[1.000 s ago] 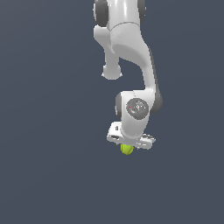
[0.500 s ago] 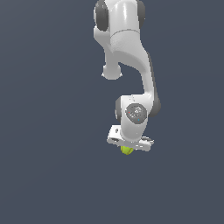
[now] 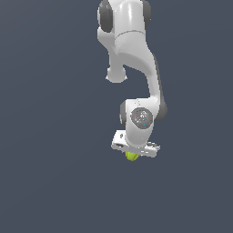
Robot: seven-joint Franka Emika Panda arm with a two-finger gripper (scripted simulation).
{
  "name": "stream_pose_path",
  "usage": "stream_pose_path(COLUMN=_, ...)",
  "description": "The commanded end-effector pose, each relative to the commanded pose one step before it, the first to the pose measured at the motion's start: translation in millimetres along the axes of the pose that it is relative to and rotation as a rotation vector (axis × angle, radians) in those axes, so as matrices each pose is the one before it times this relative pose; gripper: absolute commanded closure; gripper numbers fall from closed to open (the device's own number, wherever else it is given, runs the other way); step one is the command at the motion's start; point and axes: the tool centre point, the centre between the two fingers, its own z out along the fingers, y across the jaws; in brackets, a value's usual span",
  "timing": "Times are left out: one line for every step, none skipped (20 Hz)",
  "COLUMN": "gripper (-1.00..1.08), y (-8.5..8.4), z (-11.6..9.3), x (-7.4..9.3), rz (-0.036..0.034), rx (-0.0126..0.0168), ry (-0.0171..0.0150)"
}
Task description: Pick up the object and move it to a goal position.
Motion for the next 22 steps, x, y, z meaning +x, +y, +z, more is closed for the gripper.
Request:
stream_pose_path(gripper=1.08, y=1.36, z=-1.35, x=0.57, rz=0.00014, rx=0.00009, ry=0.00030)
stream_pose_path(gripper=1.08, y=1.75, z=-1.68, x=0.60, rz=0.00000, rx=0.00000, ry=0.00000)
stream_pose_path(gripper=1.08, y=2.48, z=-2.38, x=0.85, rz=0.00000, rx=0.00000, ry=0.00000)
stream_pose_path(gripper=1.08, y=3.23, z=-3.10, x=1.11, rz=0.00000, rx=0.00000, ry=0.00000)
stream_pose_path(gripper=1.08, y=4.02, z=-3.86, x=1.38, rz=0.00000, rx=0.00000, ry=0.00000)
stream_pose_path(gripper=1.08, y=4.84, z=-4.65, x=1.68, rz=0.00000, rx=0.00000, ry=0.00000)
stream_pose_path(gripper=1.08, y=5.61, z=-5.40, x=1.95, rz=0.00000, rx=0.00000, ry=0.00000)
stream_pose_path(gripper=1.08, y=6.32, z=-6.09, x=2.21, rz=0.00000, rx=0.00000, ry=0.00000)
stream_pose_path(gripper=1.08, y=6.95, z=-6.71, x=2.44, rz=0.00000, rx=0.00000, ry=0.00000)
stream_pose_path(gripper=1.08, y=7.53, z=-7.27, x=2.66, rz=0.00000, rx=0.00000, ry=0.00000)
stream_pose_path(gripper=1.08, y=8.11, z=-8.00, x=2.85, rz=0.00006, rx=0.00043, ry=0.00022)
stream_pose_path(gripper=1.08, y=8.30, z=-8.05, x=2.97, rz=0.00000, rx=0.00000, ry=0.00000)
stream_pose_path(gripper=1.08, y=8.32, z=-8.08, x=3.01, rz=0.00000, rx=0.00000, ry=0.00000)
stream_pose_path(gripper=1.08, y=8.29, z=-8.06, x=3.03, rz=0.00000, rx=0.00000, ry=0.00000)
stream_pose_path(gripper=1.08, y=8.26, z=-8.05, x=3.05, rz=0.00000, rx=0.00000, ry=0.00000)
stream_pose_path(gripper=1.08, y=8.21, z=-8.01, x=3.07, rz=0.00000, rx=0.00000, ry=0.00000)
stream_pose_path(gripper=1.08, y=8.14, z=-8.20, x=3.03, rz=-0.00007, rx=0.00039, ry=0.00028)
stream_pose_path(gripper=1.08, y=8.05, z=-7.88, x=3.09, rz=0.00000, rx=0.00000, ry=0.00000)
stream_pose_path(gripper=1.08, y=7.97, z=-7.80, x=3.10, rz=0.00000, rx=0.00000, ry=0.00000)
stream_pose_path(gripper=1.08, y=7.87, z=-7.72, x=3.11, rz=0.00000, rx=0.00000, ry=0.00000)
stream_pose_path(gripper=1.08, y=7.76, z=-7.62, x=3.12, rz=0.00000, rx=0.00000, ry=0.00000)
stream_pose_path(gripper=1.08, y=7.64, z=-7.50, x=3.13, rz=0.00000, rx=0.00000, ry=0.00000)
